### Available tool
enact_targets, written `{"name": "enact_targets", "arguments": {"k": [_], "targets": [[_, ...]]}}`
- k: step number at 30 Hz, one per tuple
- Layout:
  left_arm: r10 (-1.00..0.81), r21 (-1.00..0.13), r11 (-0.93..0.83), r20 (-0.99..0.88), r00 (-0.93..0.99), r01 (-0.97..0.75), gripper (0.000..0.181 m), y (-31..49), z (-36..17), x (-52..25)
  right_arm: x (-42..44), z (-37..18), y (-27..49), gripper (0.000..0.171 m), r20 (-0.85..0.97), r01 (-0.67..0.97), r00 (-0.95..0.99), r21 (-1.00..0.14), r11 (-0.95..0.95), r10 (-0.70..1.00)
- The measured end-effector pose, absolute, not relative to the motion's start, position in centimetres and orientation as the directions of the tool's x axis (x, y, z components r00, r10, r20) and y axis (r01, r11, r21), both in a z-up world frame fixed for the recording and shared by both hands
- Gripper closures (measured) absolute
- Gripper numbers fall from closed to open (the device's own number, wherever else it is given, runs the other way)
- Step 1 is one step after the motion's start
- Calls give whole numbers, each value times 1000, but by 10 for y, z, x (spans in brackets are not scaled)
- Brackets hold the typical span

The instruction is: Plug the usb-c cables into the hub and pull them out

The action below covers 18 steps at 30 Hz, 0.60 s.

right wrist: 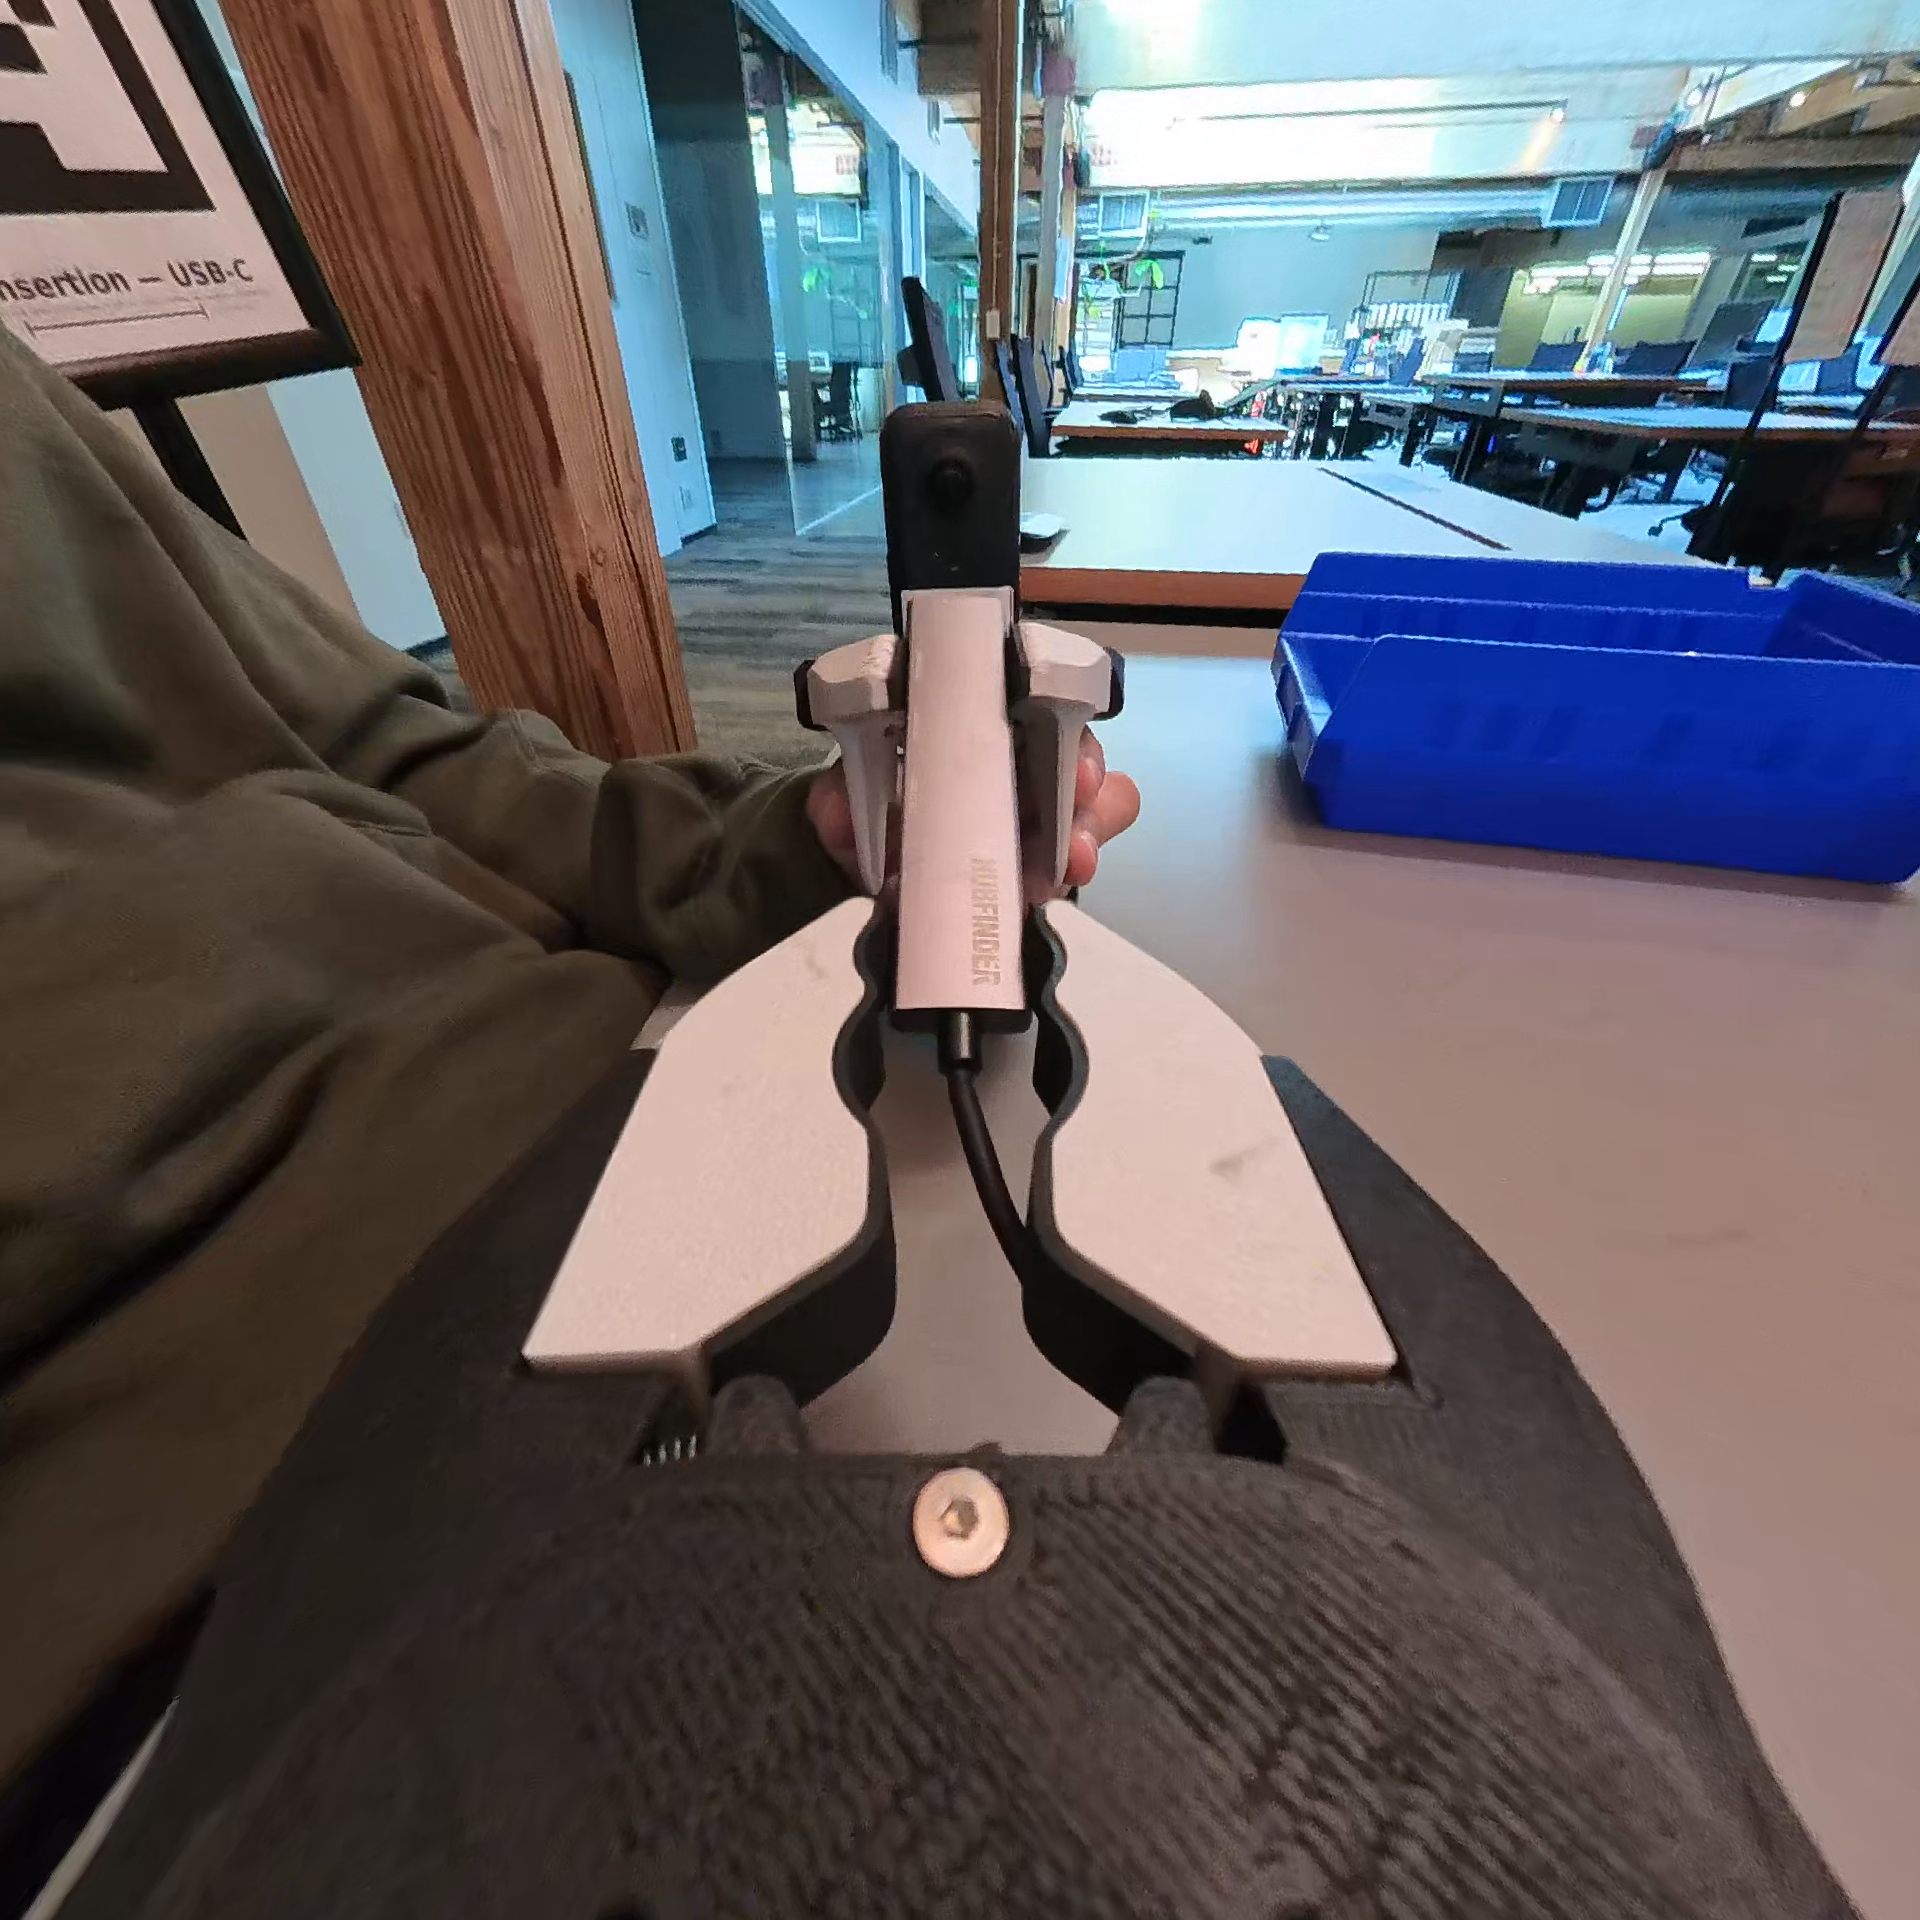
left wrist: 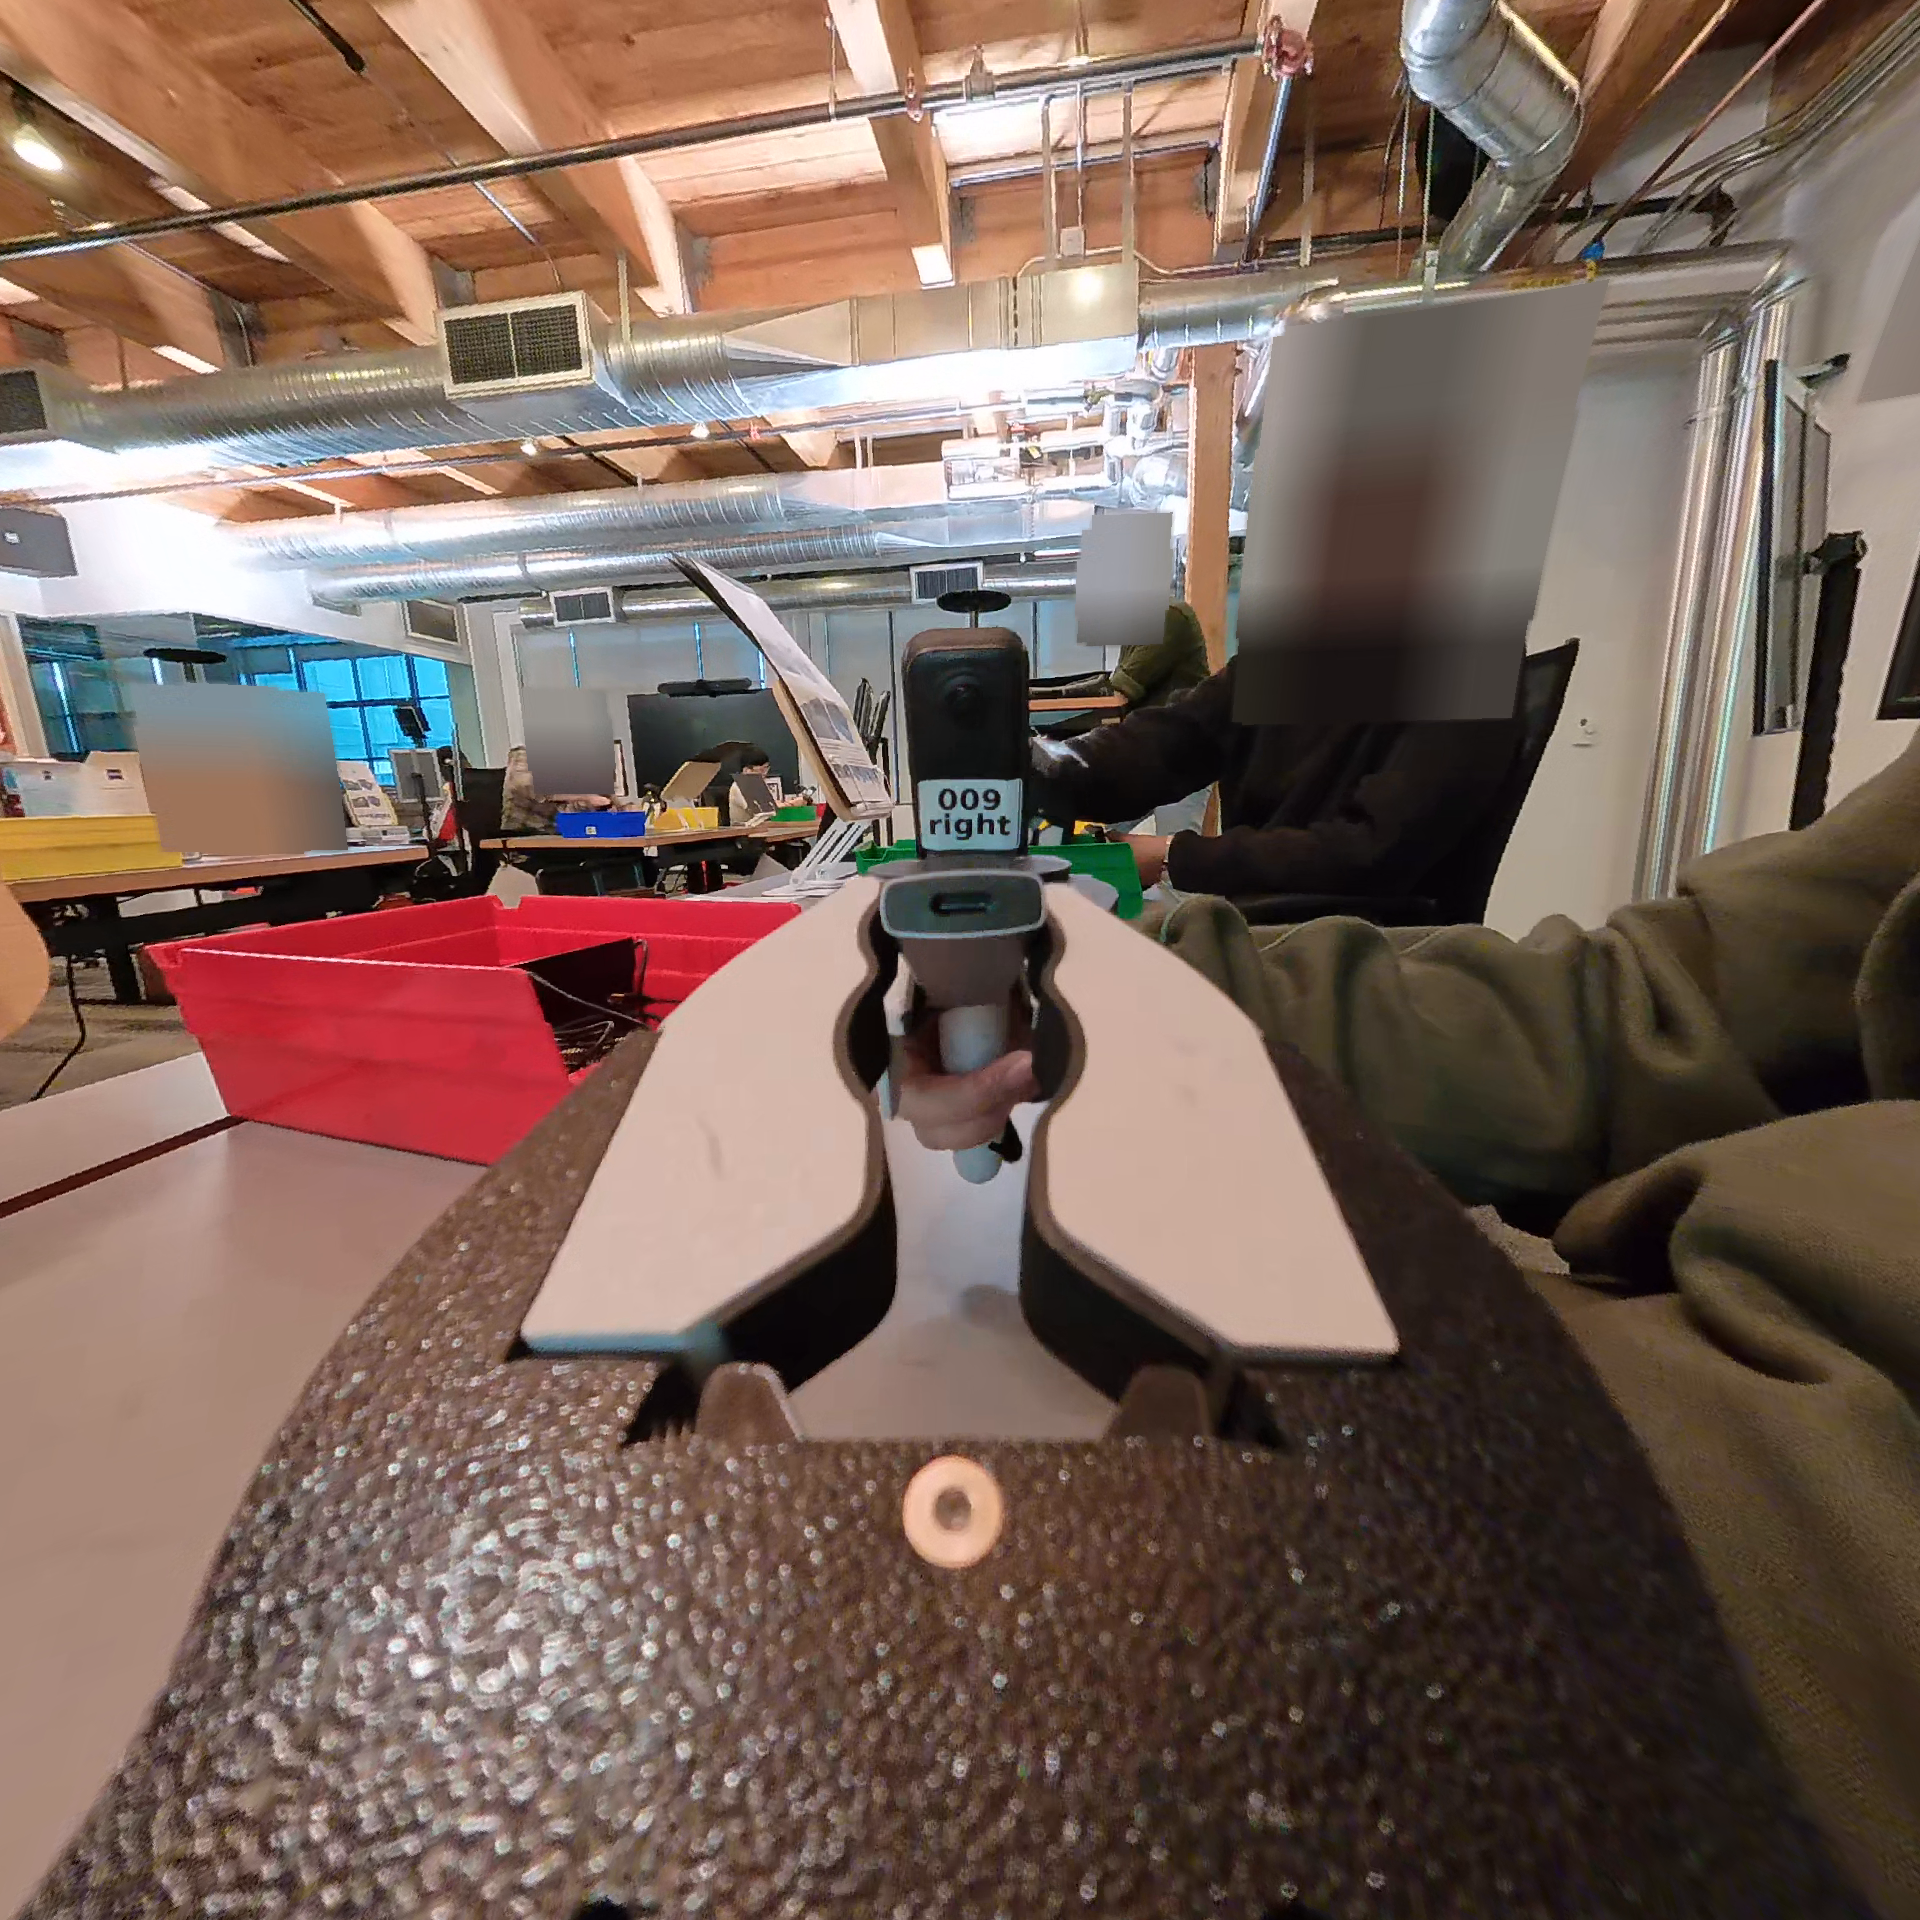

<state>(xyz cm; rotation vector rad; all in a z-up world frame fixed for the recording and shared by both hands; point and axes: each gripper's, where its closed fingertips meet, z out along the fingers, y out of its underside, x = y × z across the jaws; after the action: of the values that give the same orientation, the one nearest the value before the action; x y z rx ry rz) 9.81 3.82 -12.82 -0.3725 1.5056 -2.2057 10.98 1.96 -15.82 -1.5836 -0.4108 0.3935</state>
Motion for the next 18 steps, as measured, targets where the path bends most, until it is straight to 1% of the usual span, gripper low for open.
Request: {"name": "enact_targets", "arguments": {"k": [3, 5, 7, 8, 9, 11, 13, 14, 18], "targets": [[-505, -927, -319, -9, -863, 196, 158, 39, -128, 100, 112, -156, 20, 146, 31, 55, 873, -998, -34, 486], [-529, -926, -331, 22, -849, 182, 157, 42, -129, 105, 117, -154, 20, 147, 75, 97, 891, -995, -27, 447], [-603, -921, -329, 36, -797, 208, 141, 50, -129, 113, 130, -148, 20, 147, 131, 156, 920, -987, -38, 370], [-646, -924, -307, 27, -763, 227, 138, 53, -130, 117, 142, -143, 19, 147, 161, 186, 937, -981, -51, 310], [-684, -931, -275, 14, -729, 240, 137, 56, -133, 120, 157, -136, 17, 147, 201, 220, 950, -974, -57, 239], [-727, -951, -197, -21, -686, 239, 136, 55, -141, 126, 190, -119, 7, 147, 254, 271, 954, -958, -98, 160], [-738, -966, -144, -39, -674, 213, 138, 50, -147, 130, 235, -96, -3, 146, 311, 317, 949, -933, -172, 61], [-740, -971, -122, -48, -670, 204, 139, 47, -149, 132, 254, -80, -9, 147, 316, 317, 948, -930, -187, 38], [-755, -980, -65, -74, -651, 187, 144, 42, -154, 136, 321, -6, -25, 147, 287, 277, 957, -946, -166, -40]]}}
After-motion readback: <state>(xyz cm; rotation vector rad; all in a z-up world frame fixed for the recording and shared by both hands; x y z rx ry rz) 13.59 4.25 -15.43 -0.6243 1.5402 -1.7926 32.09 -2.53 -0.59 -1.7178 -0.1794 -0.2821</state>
